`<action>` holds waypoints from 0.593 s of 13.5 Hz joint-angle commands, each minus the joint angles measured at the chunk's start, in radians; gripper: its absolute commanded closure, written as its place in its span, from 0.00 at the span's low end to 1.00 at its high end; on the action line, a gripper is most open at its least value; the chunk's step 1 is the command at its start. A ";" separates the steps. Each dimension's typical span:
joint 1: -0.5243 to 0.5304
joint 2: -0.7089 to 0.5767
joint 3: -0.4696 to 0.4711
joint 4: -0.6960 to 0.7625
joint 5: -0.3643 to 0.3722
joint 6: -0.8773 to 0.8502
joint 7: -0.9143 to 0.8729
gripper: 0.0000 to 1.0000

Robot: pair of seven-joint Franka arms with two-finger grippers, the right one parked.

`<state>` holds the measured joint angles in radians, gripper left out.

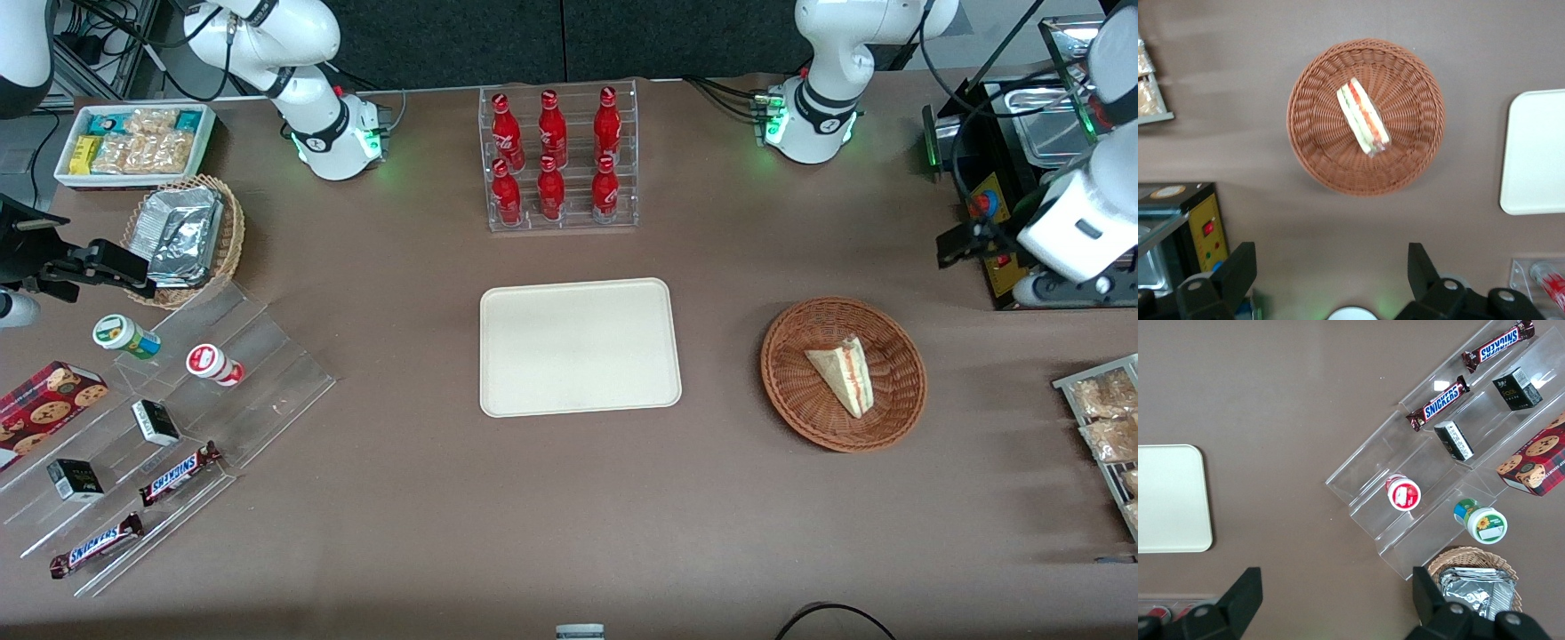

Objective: Place sandwich from basket to tray
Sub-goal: 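Move the left gripper from rest over the sandwich in the wicker basket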

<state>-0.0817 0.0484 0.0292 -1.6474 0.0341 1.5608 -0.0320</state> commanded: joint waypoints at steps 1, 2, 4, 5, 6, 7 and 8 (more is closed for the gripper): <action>0.002 -0.012 -0.003 -0.130 0.013 0.152 -0.052 0.00; 0.002 -0.008 -0.003 -0.165 0.015 0.207 -0.084 0.00; 0.002 -0.008 -0.003 -0.260 0.006 0.342 -0.149 0.00; 0.002 -0.008 -0.003 -0.303 0.004 0.407 -0.198 0.00; 0.002 -0.008 -0.003 -0.352 0.001 0.482 -0.268 0.00; 0.002 -0.007 -0.003 -0.400 0.001 0.549 -0.328 0.00; 0.002 -0.008 -0.005 -0.441 0.000 0.617 -0.353 0.00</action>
<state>-0.0817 0.0679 0.0291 -1.9974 0.0340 2.0732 -0.3086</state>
